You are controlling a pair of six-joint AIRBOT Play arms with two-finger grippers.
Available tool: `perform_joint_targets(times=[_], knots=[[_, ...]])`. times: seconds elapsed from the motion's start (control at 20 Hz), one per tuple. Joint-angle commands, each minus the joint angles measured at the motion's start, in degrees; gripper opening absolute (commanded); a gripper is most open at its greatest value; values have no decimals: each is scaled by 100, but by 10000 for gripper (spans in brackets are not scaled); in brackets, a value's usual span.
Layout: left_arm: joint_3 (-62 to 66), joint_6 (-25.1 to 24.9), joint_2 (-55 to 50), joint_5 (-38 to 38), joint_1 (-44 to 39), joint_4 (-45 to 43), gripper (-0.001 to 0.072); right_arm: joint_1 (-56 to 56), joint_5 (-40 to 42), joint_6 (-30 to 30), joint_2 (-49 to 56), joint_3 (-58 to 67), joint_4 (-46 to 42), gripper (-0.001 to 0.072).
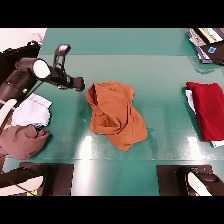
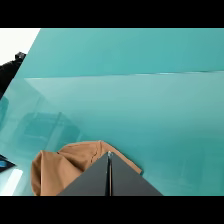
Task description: Fold the shirts.
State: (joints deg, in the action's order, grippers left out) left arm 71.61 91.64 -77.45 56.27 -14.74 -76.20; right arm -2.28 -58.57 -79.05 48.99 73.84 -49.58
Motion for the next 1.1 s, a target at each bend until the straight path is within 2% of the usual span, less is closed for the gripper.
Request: perform_joint_targets(times=[0.0,0.15,0.2,0.25,0.3,0.45,0.6,0.7,0.85,1.05], knots=[[-179,-876,-721,-229,254,1274,609,0,-105,0,87,-2,0,12],[-177,-1211,-1156,-415,251,1934,607,0,-601,0,361,-2,-7,12],[-175,-1222,-1198,-498,254,1969,473,0,-800,0,492,-4,-13,12],[-173,-1248,-1202,-595,254,1956,227,0,-1005,-2,649,-2,-44,12],[-157,-1261,-1200,-660,254,1950,23,-4,-1209,-4,796,-4,-175,12],[170,-1259,-1187,-487,267,1521,26,-22,-1947,-107,1311,-109,-651,13],[748,-1259,-1071,-188,267,931,26,-70,-2218,-107,1659,-1025,-739,32],[1032,-1259,-1049,-63,264,876,26,-302,-2243,-107,1917,-1797,-680,450],[1093,-1259,-1054,-61,264,890,26,-1023,-2000,-98,2474,-2579,-402,447],[1093,-1261,-1054,107,264,883,26,-1956,-1099,-39,2870,-2909,-151,446]])
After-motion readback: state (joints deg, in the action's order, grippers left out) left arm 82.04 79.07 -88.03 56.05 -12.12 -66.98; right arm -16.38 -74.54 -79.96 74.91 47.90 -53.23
